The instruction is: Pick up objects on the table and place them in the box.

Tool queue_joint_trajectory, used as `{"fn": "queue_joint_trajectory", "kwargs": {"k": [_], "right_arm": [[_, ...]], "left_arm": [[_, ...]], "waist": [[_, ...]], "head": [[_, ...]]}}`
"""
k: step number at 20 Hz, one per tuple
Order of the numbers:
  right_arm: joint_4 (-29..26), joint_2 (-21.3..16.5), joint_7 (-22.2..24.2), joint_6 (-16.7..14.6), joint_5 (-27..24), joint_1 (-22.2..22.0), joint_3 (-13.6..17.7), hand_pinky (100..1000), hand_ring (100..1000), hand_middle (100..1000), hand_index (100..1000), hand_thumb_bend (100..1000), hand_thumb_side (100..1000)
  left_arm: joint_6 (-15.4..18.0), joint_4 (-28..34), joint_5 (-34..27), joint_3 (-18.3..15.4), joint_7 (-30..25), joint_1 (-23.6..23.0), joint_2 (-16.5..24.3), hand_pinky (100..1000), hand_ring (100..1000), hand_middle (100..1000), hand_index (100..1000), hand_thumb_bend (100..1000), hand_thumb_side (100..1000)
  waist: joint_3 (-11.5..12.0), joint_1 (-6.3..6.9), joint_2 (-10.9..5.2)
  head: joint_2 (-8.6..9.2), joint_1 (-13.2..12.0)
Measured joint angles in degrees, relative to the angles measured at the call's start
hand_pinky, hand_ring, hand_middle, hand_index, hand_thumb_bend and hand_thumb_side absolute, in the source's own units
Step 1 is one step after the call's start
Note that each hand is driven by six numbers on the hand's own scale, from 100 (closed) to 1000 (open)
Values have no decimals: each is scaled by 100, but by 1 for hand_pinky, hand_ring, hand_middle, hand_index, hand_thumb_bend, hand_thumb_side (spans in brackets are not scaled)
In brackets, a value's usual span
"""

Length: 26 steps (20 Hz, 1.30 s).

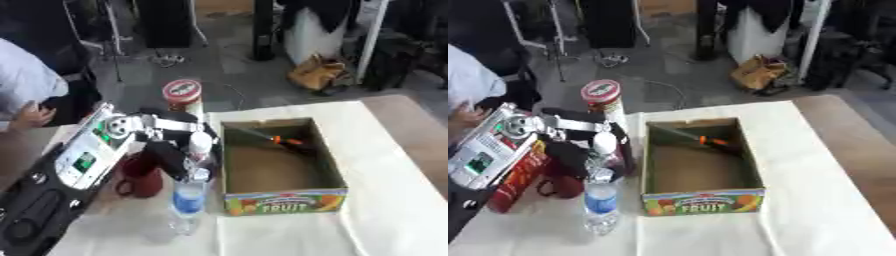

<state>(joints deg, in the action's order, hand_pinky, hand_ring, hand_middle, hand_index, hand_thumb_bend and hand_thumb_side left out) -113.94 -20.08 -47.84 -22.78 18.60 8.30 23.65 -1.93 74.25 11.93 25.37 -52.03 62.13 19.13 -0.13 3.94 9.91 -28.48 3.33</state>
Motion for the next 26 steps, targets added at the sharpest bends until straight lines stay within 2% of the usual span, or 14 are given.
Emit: {"fn": "queue_joint_trajectory", "kwargs": {"k": [10, 14, 26], "right_arm": [[0, -30, 0, 0, -8, 0, -18, 758, 841, 698, 737, 100, 1000], [0, -30, -2, 2, -10, 0, -22, 758, 842, 697, 737, 100, 1000], [0, -39, -5, 5, -42, 2, -77, 759, 842, 697, 737, 100, 1000]], "left_arm": [[-168, 190, -208, -175, 2, 236, -138, 100, 100, 100, 468, 100, 348], [-228, 266, -271, -250, 1, 344, -213, 100, 100, 100, 467, 100, 372], [-255, 345, -202, -631, 1, 737, -476, 100, 100, 100, 462, 100, 440]], "waist": [[-20, 30, -39], [-21, 48, -98], [-64, 93, -142]], "head": [[0, 22], [4, 40], [43, 55]]}}
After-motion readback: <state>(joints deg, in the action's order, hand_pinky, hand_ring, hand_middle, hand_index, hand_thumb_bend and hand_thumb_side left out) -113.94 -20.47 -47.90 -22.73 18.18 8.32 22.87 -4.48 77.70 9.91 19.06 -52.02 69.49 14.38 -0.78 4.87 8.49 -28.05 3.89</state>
